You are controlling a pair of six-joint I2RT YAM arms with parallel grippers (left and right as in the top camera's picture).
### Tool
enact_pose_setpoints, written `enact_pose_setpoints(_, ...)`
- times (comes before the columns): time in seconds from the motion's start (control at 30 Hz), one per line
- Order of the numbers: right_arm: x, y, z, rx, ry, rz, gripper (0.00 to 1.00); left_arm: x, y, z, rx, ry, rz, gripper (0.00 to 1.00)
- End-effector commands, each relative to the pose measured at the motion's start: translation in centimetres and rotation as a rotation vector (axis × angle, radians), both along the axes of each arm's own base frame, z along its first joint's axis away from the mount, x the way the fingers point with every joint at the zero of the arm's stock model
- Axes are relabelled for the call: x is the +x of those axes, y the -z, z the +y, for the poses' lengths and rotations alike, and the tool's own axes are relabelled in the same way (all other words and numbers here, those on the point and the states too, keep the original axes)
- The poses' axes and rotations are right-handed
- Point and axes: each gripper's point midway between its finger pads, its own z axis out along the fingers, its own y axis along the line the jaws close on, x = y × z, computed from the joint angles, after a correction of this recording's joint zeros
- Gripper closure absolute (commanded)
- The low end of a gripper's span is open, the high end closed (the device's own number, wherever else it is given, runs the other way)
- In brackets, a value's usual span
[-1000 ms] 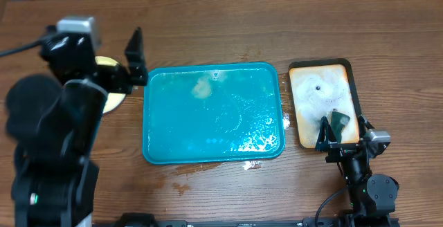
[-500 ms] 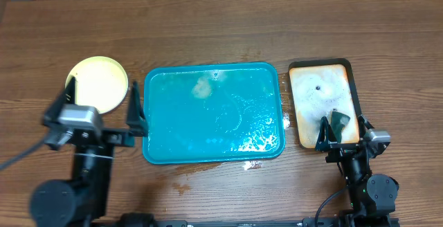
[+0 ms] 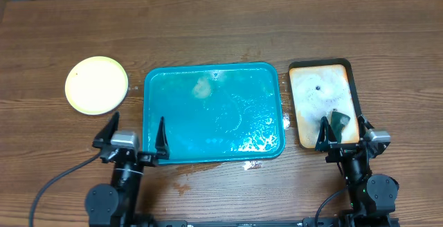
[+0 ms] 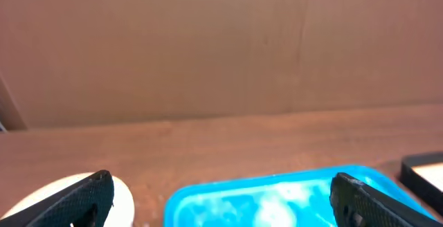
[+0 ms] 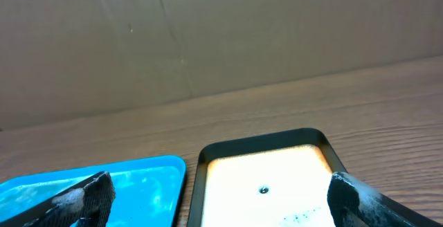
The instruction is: Clean dirty plates on tray and stack at the side
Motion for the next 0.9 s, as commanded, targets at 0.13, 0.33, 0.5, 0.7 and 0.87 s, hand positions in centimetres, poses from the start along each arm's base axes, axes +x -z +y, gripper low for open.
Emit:
enact_pose_setpoints(0.13,0.0,0.1,-0.3,-0.001,0.018,-0.007,0.00,-0.3,2.1,-0.2,-0.023,0.017,-0.013,0.00)
enact_pose_setpoints(0.33,0.0,0.1,-0.3,-0.001,0.018,-0.007,0.00,0.0,4.0,-0.2,-0.018,0.015,0.029,0.00)
enact_pose_setpoints(0.5,0.0,0.1,-0.3,-0.001,0.018,-0.007,0.00,0.5,6.1,0.2,-0.010,-0.006,0.065,0.00)
enact_pose_setpoints(0.7,0.0,0.1,-0.3,-0.001,0.018,-0.007,0.00,0.7,7.1,1.1,-0.010,-0.045,0.085,0.00)
enact_pose_setpoints(0.87,0.0,0.1,-0.3,-0.001,0.018,-0.007,0.00,0.7,8.3,1.5,0.007,-0.076,0.126,0.00)
